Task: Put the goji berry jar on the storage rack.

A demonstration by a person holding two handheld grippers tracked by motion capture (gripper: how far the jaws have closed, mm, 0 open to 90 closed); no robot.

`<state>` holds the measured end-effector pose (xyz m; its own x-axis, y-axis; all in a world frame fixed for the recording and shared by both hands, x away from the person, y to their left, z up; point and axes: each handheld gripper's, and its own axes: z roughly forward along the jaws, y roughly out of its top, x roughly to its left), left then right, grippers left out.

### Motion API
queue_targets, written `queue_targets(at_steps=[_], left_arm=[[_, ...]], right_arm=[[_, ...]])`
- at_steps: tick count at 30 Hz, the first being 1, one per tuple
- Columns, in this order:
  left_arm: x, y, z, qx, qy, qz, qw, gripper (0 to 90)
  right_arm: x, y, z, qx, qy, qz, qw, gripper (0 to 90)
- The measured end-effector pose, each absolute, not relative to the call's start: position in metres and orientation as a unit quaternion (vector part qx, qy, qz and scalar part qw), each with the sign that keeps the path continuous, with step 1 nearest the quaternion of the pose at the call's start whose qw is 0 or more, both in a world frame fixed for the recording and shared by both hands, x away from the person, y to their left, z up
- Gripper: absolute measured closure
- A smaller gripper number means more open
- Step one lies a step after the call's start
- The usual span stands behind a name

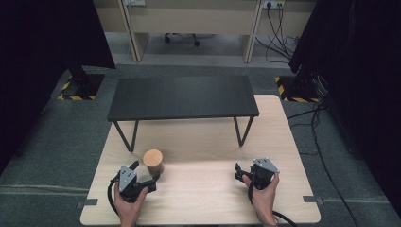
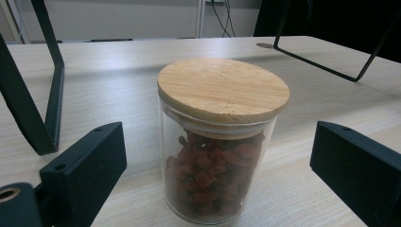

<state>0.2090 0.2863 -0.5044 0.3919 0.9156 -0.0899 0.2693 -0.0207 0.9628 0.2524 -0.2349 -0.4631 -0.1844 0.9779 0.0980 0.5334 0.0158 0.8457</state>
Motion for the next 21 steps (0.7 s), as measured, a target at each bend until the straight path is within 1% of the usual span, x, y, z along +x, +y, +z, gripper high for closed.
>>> queue_targets(at_steps=[16, 21], left_arm=[[0.2092, 0.2864, -0.5041, 0.648, 0.456, 0.305, 0.528, 3.6], [0.2113, 0.2873, -0.5039, 0.656, 0.445, 0.3, 0.531, 3.0]], right_arm=[[0.253, -0.2344, -0.4627, 0.58, 0.654, 0.399, 0.277, 3.5], [0.2538, -0.2361, -0.4625, 0.582, 0.652, 0.401, 0.272, 3.1]])
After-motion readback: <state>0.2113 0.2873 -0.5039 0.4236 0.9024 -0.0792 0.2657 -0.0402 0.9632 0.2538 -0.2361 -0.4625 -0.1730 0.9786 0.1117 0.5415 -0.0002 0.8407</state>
